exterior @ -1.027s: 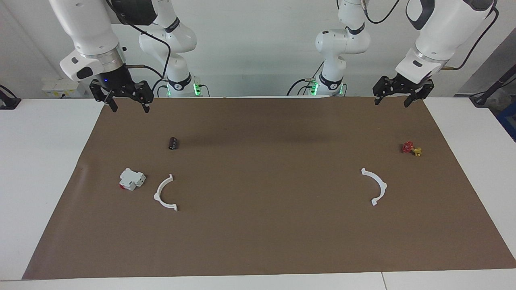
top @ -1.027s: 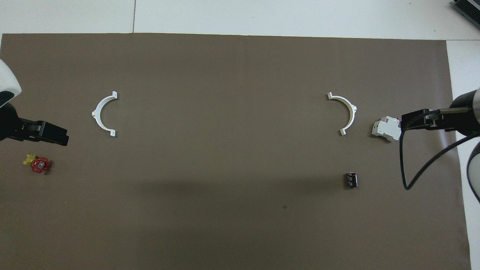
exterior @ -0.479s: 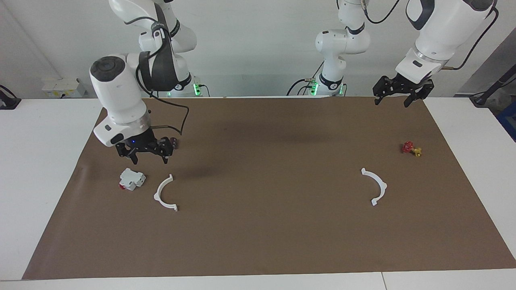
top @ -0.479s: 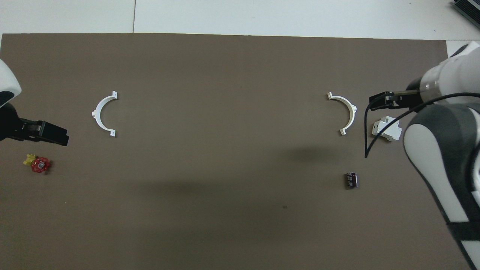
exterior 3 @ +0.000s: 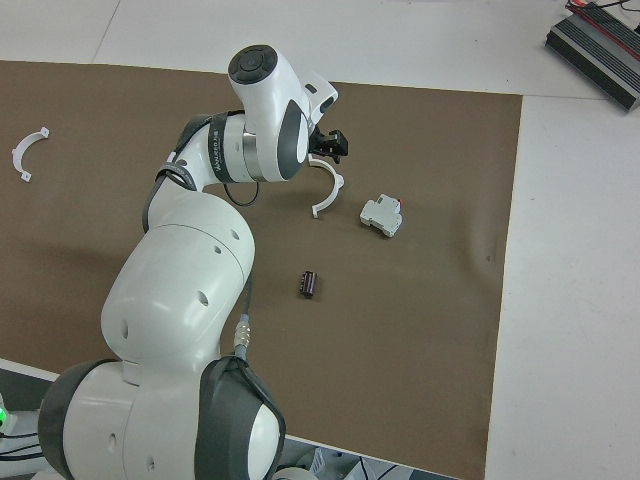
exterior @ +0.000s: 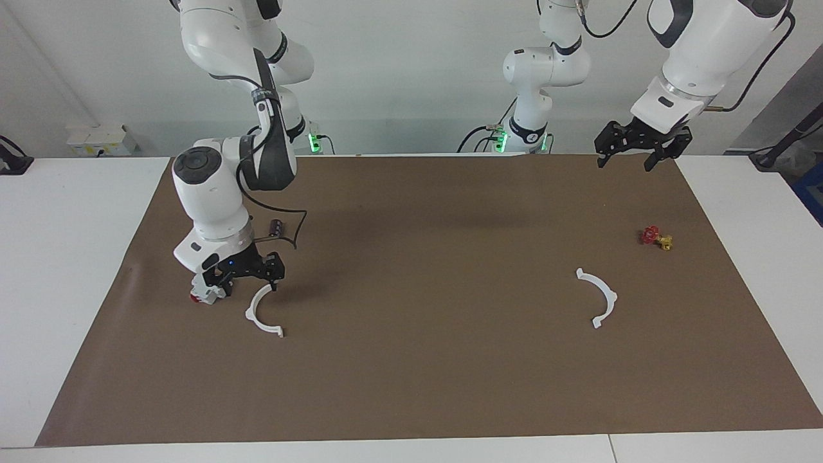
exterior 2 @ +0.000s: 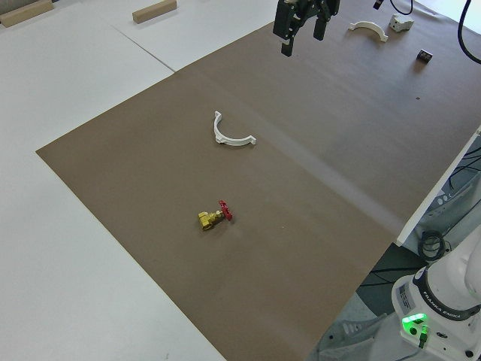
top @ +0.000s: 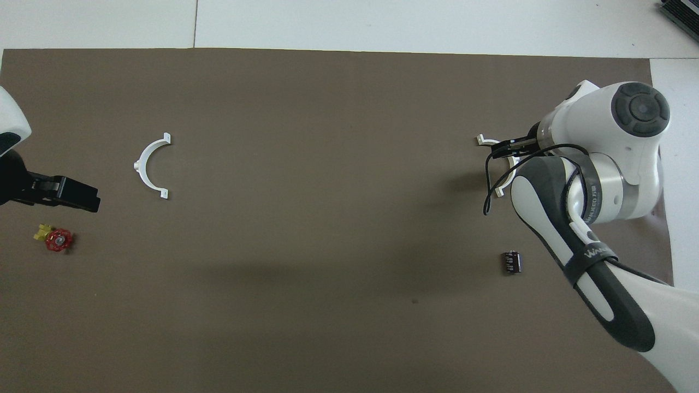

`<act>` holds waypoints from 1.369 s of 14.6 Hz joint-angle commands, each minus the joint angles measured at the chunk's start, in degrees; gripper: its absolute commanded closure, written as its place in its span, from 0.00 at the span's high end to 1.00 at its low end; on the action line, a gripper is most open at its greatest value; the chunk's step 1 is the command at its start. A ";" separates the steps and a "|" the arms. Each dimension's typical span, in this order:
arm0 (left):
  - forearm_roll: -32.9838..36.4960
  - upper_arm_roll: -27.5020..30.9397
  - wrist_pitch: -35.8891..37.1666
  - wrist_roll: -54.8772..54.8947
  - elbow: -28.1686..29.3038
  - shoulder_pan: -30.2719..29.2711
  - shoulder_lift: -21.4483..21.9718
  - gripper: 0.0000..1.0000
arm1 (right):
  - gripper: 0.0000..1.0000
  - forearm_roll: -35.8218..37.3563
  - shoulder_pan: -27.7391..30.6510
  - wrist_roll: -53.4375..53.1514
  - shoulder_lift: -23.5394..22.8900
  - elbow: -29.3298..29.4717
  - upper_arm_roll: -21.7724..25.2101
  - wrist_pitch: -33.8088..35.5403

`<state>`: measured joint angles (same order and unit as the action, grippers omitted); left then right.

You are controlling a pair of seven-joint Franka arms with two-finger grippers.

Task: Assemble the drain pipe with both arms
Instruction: 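Grasp the white half-ring with the right gripper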

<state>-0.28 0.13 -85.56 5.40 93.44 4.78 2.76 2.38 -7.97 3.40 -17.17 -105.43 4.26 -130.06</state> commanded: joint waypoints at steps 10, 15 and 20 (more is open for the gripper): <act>0.20 -0.22 -0.57 -0.56 1.92 -0.47 1.63 1.00 | 0.86 -5.78 4.46 19.61 -8.04 -1.70 -0.57 -11.79; 0.20 -0.31 -0.83 -0.83 2.36 0.14 1.81 1.00 | 0.31 -6.51 4.46 23.49 -8.14 -4.17 -0.57 -14.35; 0.20 -0.22 -6.80 0.05 6.14 -0.30 2.60 1.00 | 0.00 -7.30 3.49 20.25 -7.44 -1.01 -0.48 -10.15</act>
<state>-0.28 -0.01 -89.13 5.38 95.64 4.80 2.93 -3.39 -4.30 24.21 -25.20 -107.89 4.01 -142.82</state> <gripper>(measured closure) 0.000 0.793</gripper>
